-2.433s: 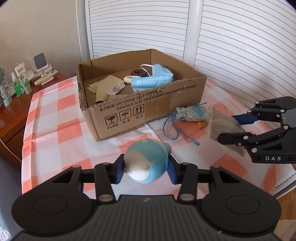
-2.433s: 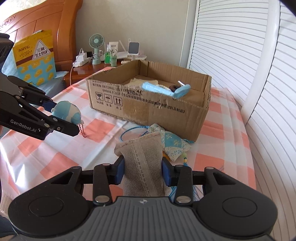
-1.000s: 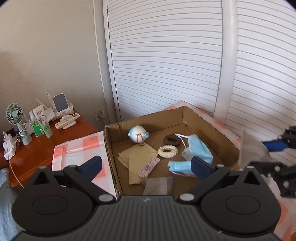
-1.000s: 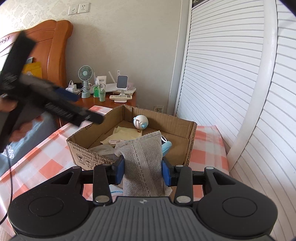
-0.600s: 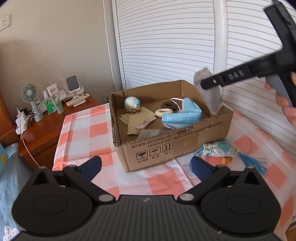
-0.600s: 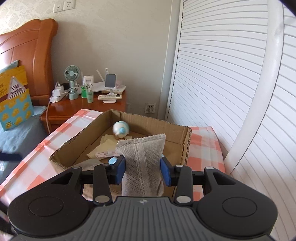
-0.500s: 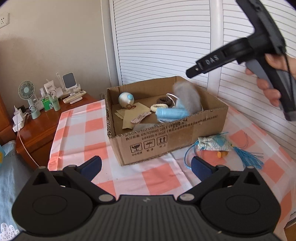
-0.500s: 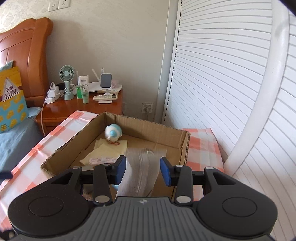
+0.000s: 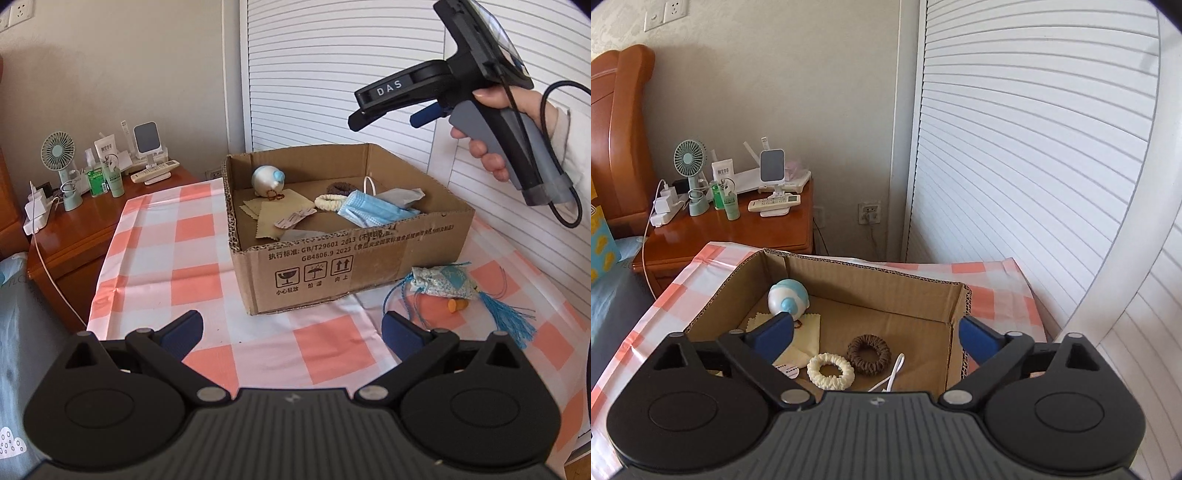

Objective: Organize soft objects
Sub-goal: 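Release the blue toy into the box with the left tool while the right tool releases the grey pouch inside, then withdraw both tools toward the floral pouch and the orange piece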

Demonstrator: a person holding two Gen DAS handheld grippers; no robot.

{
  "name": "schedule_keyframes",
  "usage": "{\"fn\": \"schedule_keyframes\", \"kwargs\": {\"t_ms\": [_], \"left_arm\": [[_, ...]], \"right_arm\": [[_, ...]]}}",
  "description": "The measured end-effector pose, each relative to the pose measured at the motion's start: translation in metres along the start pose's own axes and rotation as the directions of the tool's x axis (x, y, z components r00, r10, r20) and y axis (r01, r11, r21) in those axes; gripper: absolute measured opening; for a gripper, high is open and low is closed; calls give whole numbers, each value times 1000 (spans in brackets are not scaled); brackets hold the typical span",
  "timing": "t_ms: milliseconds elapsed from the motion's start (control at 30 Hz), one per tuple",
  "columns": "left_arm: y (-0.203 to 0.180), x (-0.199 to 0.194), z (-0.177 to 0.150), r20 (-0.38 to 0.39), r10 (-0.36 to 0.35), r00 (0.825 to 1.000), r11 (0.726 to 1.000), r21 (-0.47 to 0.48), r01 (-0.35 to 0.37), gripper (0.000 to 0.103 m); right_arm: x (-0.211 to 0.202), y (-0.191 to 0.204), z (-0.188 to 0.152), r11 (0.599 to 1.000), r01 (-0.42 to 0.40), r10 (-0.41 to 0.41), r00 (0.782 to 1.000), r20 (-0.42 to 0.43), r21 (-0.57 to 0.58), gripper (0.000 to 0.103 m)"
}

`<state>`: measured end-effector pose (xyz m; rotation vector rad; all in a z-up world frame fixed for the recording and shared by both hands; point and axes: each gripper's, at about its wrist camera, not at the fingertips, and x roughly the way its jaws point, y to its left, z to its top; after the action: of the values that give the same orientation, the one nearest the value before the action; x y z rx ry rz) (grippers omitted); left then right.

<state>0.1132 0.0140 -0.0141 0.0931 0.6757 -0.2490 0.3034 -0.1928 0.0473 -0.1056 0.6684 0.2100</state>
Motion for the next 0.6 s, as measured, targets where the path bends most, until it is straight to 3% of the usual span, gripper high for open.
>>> {"fn": "schedule_keyframes", "kwargs": {"t_ms": [300, 600], "left_arm": [[-6, -14, -1, 21, -1, 1000, 1000, 12, 0, 102], [-13, -25, -2, 24, -7, 1000, 1000, 21, 6, 102]], "right_arm": [[-37, 5, -26, 1000, 27, -27, 1000, -3, 8, 103], [-80, 7, -83, 1000, 27, -27, 1000, -10, -4, 103]]}}
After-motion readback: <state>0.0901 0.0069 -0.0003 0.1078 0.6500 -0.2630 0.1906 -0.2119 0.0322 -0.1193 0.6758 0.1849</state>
